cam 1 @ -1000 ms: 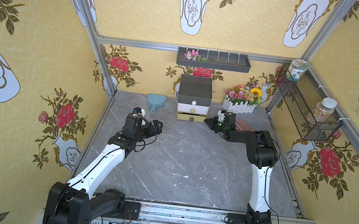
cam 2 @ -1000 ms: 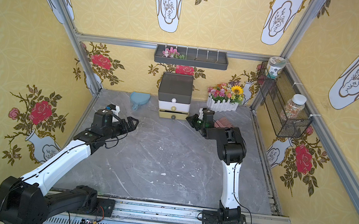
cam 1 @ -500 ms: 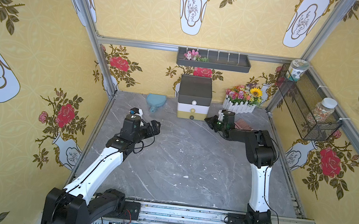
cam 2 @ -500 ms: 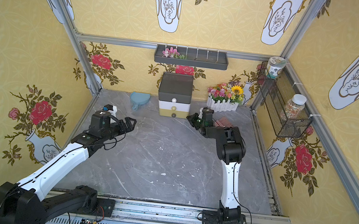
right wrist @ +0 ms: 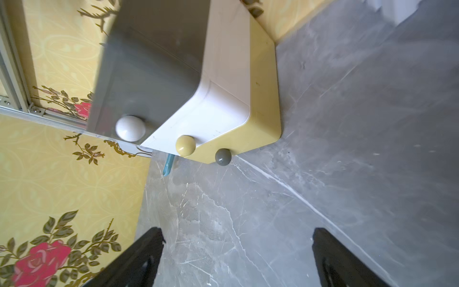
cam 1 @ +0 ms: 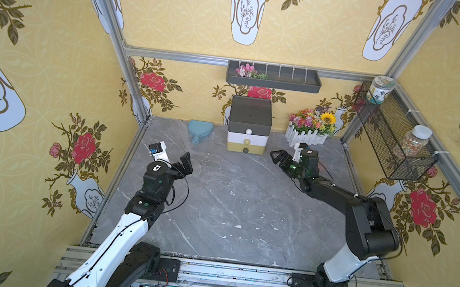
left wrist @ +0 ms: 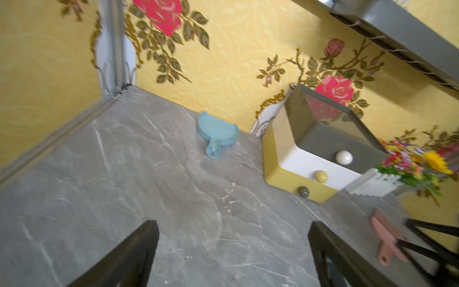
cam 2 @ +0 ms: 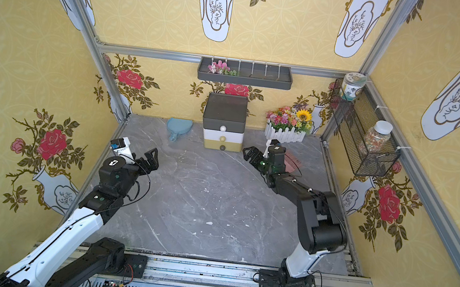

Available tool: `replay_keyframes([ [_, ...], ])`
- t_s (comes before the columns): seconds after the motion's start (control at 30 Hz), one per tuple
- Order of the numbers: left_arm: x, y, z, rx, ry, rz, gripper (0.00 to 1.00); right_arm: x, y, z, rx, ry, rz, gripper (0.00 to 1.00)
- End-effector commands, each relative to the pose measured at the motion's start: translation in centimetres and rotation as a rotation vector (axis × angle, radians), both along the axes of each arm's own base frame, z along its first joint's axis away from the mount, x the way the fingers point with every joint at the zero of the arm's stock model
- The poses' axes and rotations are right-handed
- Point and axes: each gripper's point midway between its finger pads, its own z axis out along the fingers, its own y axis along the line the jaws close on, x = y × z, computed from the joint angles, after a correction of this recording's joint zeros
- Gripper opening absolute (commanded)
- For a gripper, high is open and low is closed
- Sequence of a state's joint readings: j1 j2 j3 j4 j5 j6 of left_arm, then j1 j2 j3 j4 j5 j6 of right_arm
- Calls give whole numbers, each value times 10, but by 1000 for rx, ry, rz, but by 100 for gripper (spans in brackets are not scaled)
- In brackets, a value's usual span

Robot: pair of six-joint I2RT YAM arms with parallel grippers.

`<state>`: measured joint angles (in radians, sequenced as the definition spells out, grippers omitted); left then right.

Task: Place the brooch boxes into the drawer by color
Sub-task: Reset both arms

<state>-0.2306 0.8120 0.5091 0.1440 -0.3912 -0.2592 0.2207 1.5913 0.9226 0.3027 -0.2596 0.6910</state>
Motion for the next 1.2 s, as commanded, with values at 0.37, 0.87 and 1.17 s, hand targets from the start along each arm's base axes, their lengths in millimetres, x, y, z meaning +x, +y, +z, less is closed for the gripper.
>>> replay_keyframes([
  [0.37,3,77,-72,161,-45,232,100,-73,-134,31,-638,-22,-266,97],
  [0.87,-2,74,-108,122,-82,144,100,-91,-155,-61,-764,-166,-252,97],
  [1.17,2,71,-110,130,-86,125,100,-95,-152,-88,-762,-231,-245,97],
])
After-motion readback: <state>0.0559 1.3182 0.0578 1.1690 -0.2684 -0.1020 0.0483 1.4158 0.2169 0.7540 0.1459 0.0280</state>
